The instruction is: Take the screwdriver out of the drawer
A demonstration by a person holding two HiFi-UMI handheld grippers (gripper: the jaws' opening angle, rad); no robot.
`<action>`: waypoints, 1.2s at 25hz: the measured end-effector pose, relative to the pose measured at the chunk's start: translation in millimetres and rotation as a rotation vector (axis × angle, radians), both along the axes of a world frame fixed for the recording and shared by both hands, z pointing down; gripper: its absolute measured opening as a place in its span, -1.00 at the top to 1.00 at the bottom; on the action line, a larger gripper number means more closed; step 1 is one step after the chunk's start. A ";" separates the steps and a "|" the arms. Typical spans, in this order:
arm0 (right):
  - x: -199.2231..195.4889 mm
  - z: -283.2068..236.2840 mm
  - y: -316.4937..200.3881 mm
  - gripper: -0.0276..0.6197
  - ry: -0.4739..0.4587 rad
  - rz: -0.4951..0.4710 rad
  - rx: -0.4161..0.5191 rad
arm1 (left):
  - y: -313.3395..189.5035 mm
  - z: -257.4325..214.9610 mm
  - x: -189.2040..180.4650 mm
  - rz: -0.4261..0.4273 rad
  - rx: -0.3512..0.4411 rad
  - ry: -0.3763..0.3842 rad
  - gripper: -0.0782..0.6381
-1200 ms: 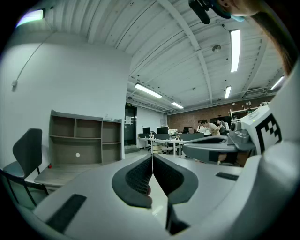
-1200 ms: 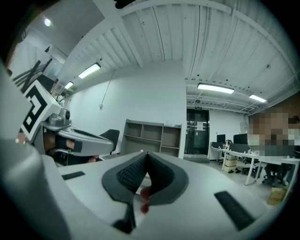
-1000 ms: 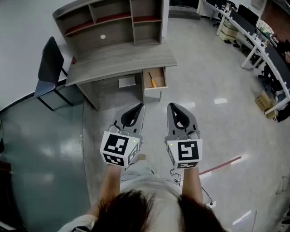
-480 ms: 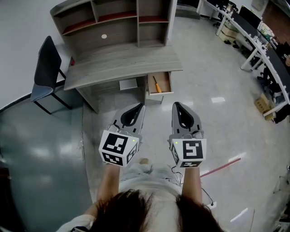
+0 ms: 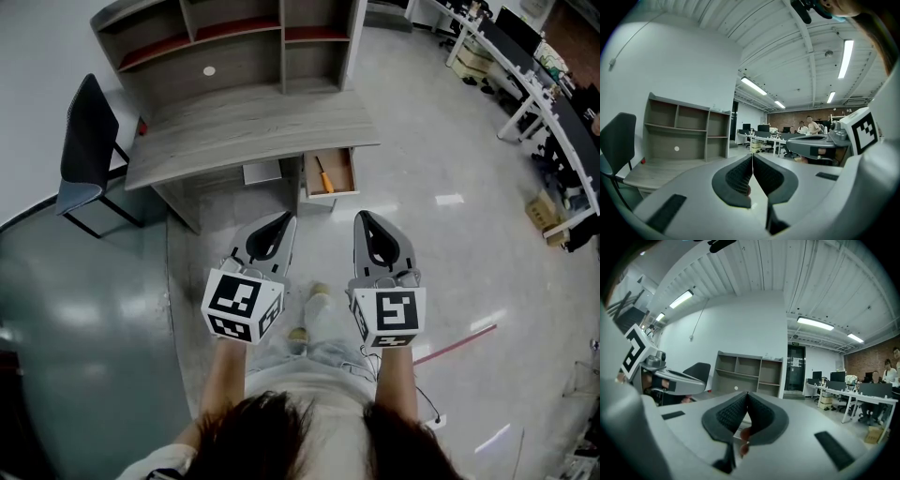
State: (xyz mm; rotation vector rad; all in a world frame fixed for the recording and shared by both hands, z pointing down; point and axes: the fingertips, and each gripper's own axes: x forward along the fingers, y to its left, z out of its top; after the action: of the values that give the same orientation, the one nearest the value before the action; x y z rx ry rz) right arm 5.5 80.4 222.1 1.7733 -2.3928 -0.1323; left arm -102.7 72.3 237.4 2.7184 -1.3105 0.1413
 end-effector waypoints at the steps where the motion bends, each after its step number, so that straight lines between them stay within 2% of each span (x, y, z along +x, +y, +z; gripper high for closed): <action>1: 1.6 2.1 -6.6 0.83 0.002 0.000 -0.003 | -6.1 1.6 0.8 -0.003 -0.002 -0.002 0.73; 15: 30.2 23.3 -128.5 0.83 0.022 -0.054 -0.070 | -126.8 13.3 29.9 -0.053 -0.041 -0.019 0.73; 23: 50.0 45.2 -187.0 0.83 0.014 -0.138 -0.114 | -190.0 30.9 56.6 -0.108 -0.064 -0.029 0.73; 30: 59.3 70.6 -225.0 0.83 0.020 -0.204 -0.151 | -221.8 53.0 71.2 -0.162 -0.097 -0.035 0.73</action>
State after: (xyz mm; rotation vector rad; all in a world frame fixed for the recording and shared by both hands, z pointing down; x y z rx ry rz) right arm 64.9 -144.7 292.7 1.4557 -2.4918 0.0072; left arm -31.5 -149.4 290.4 2.5289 -1.4862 0.2318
